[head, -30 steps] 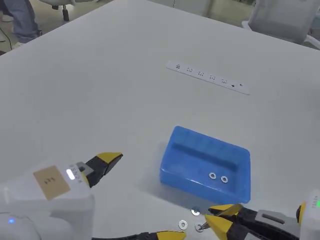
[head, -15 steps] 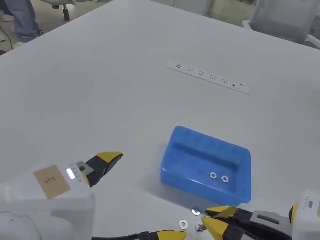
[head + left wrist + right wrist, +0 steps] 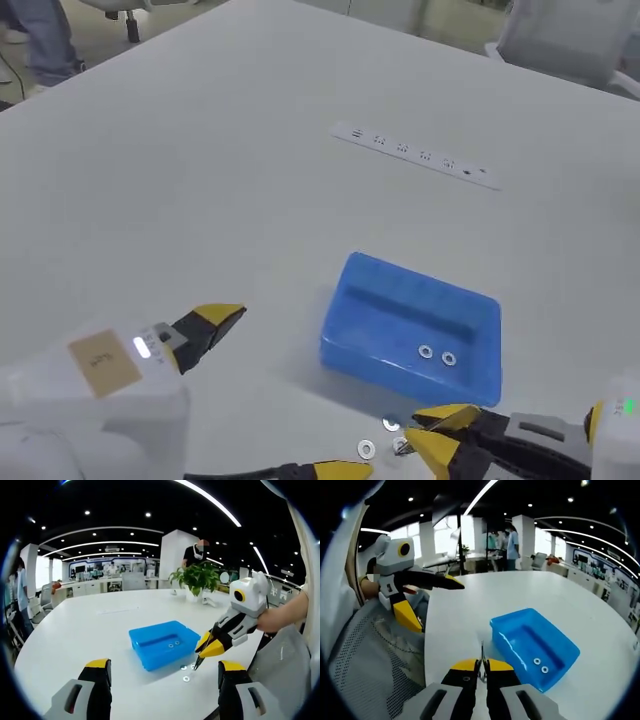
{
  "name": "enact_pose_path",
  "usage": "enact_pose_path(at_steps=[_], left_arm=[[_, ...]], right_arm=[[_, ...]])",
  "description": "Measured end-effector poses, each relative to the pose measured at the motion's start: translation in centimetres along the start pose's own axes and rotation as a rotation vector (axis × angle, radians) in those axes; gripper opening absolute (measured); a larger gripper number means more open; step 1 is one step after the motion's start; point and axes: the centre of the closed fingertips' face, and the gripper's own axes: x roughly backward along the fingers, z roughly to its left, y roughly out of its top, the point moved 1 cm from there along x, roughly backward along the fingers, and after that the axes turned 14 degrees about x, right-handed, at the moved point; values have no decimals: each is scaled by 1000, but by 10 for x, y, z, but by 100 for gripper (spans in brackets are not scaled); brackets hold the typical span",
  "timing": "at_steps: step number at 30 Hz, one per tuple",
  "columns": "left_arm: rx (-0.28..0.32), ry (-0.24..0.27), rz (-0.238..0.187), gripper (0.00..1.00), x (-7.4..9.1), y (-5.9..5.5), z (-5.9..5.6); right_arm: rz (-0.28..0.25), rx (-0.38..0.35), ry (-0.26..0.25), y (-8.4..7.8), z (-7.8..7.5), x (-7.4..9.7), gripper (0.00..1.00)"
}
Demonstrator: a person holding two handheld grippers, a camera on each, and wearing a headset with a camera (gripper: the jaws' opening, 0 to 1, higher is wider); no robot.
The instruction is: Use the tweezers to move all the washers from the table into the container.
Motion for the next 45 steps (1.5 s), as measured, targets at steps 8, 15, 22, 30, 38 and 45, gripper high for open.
enact_pose_path(at_steps=[8,15,22,30,38,45], left_arm=[[0,0,-5,90,0,1,0],[1,5,-13,90,1,2,1],[0,6,-16,90,2,3,1],[2,4,-16,90,1,3,1],[4,-2,-14,90,1,3,1],[3,-5,-14,90,1,3,0]], right_arm=[[-69,-30,-51,25,-23,12,2],[-88,-26,-81,37,-39,17,2],[-99,-32,-107,42,-53,15,2],[-100,-63,-119,39,-64,7,2],[-75,-76,-109,32,-75,-5,2],[-49,-101,-103,22,-84,-16,2]])
